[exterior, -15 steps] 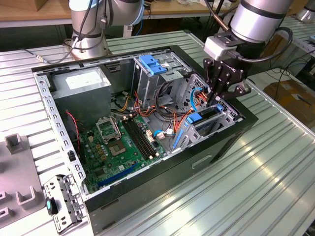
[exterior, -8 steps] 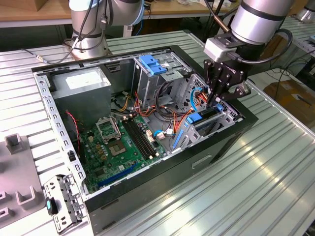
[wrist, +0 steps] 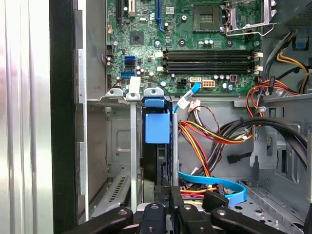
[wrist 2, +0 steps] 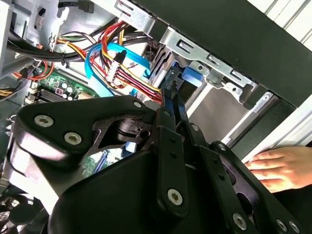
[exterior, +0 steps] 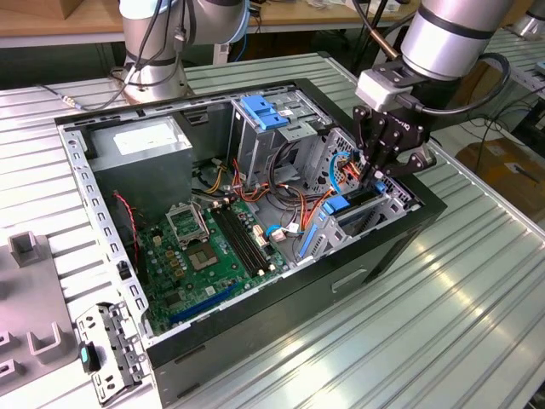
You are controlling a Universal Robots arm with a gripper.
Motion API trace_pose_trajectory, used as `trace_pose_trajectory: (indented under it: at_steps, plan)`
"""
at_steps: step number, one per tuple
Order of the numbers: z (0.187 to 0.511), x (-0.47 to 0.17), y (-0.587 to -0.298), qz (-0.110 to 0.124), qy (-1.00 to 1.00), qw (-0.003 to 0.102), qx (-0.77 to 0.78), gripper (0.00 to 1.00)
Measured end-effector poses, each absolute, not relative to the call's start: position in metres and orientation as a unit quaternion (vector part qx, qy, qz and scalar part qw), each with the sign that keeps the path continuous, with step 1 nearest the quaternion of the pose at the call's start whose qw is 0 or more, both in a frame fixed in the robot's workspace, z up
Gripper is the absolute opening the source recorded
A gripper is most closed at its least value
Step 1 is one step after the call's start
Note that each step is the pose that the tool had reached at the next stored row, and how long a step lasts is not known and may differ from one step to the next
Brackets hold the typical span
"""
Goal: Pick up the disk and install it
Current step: 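Insert the first disk wire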
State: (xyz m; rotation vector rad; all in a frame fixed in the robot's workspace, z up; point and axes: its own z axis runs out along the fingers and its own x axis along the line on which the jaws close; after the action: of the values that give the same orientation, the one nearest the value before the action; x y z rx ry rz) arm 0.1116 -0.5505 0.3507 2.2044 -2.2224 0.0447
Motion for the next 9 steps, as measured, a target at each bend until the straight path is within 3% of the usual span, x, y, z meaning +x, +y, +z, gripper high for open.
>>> trace_pose_trajectory:
  at_steps: [9]
  plan:
    - [0.3477, 0.1122, -0.5505, 0.014, -0.708, 0.005, 0.706, 0.16]
